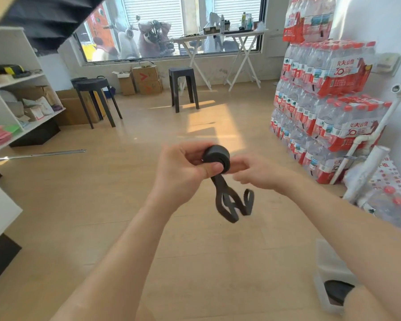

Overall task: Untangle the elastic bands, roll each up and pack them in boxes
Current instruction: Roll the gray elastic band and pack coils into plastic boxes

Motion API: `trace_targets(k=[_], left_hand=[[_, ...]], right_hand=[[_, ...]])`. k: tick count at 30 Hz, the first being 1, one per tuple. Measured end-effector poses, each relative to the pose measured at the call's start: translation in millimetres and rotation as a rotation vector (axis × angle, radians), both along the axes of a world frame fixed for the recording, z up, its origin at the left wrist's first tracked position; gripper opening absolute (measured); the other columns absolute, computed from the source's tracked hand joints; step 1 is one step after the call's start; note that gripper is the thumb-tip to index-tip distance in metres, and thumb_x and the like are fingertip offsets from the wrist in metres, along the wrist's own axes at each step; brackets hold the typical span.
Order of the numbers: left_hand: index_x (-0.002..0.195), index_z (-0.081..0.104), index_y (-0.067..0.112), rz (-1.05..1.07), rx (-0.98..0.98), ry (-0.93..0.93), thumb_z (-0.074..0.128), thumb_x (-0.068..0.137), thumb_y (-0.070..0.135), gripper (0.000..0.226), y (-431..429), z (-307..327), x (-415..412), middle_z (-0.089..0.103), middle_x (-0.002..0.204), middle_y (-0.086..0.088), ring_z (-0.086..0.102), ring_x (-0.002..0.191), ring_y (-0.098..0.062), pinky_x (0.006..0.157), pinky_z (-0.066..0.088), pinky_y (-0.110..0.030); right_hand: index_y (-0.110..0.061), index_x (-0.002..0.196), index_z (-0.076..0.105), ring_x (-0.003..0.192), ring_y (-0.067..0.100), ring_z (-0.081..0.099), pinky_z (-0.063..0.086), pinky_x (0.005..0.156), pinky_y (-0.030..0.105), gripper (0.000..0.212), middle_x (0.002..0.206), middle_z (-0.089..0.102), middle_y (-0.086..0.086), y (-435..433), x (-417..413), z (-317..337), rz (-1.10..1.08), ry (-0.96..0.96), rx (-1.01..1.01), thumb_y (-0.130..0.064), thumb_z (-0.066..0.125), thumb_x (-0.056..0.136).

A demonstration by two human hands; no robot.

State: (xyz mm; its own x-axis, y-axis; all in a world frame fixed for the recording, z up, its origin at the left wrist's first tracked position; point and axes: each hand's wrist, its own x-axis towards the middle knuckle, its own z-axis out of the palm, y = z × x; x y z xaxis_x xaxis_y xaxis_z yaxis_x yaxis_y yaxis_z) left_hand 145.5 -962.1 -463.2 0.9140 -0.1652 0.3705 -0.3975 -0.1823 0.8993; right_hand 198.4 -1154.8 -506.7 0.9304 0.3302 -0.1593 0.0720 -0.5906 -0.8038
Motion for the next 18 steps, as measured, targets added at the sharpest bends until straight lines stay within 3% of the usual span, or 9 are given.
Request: trace_targets(k=[2,4,7,11,15,18], left_hand=[[0.079,0.067,0.028,-0.011,-0.003,0.107,0.075,0.069,-0.011,0.041,-13,-22,4,0.07,0.063,0.015,0.068,0.063,-0.002,0.058,0.053,-0.017],[0.078,0.067,0.027,-0.006,-0.026,0.192,0.074,0.072,-0.01,0.038,-18,-37,9,0.07,0.062,0.011,0.065,0.056,-0.006,0.054,0.05,-0.018],[0.079,0.069,0.025,-0.01,-0.037,0.243,0.072,0.075,-0.007,0.033,-16,-45,14,0.07,0.061,0.006,0.057,0.05,-0.006,0.052,0.046,-0.017],[0.078,0.066,0.027,-0.047,0.067,0.242,0.071,0.076,-0.009,0.036,-16,-50,15,0.07,0.061,0.011,0.063,0.054,-0.002,0.055,0.049,-0.015],[0.077,0.068,0.021,-0.162,0.212,0.195,0.068,0.074,-0.015,0.037,-13,-51,15,0.07,0.063,0.012,0.067,0.063,-0.001,0.062,0.051,-0.013],[0.086,0.073,0.012,-0.212,0.359,0.126,0.069,0.073,-0.013,0.029,-13,-52,16,0.073,0.073,0.004,0.07,0.074,-0.008,0.074,0.054,-0.02]], right_hand=[[-0.024,0.105,0.066,0.109,0.015,0.065,0.041,0.087,0.033,0.026,0.103,0.072,0.001,16,-26,-15,-0.029,0.259,0.535,-0.022,0.042,0.098],[-0.019,0.1,0.067,0.096,0.019,0.067,0.038,0.084,0.035,0.036,0.09,0.071,0.003,21,-41,-34,-0.064,0.325,0.695,-0.035,0.034,0.1],[-0.013,0.093,0.07,0.075,0.02,0.063,0.043,0.074,0.03,0.05,0.077,0.066,0.006,15,-43,-50,-0.087,0.281,0.729,-0.045,0.032,0.101],[-0.007,0.094,0.069,0.058,0.015,0.053,0.044,0.054,0.02,0.045,0.069,0.06,0.006,5,-45,-51,-0.119,0.273,0.674,-0.039,0.039,0.101],[-0.007,0.101,0.071,0.064,0.015,0.056,0.044,0.071,0.029,0.06,0.074,0.066,0.004,-4,-49,-47,-0.14,0.313,0.52,-0.057,0.038,0.096],[-0.011,0.095,0.072,0.066,0.012,0.06,0.045,0.078,0.031,0.073,0.077,0.07,0.001,-7,-53,-42,-0.102,0.26,0.407,-0.075,0.041,0.078]])
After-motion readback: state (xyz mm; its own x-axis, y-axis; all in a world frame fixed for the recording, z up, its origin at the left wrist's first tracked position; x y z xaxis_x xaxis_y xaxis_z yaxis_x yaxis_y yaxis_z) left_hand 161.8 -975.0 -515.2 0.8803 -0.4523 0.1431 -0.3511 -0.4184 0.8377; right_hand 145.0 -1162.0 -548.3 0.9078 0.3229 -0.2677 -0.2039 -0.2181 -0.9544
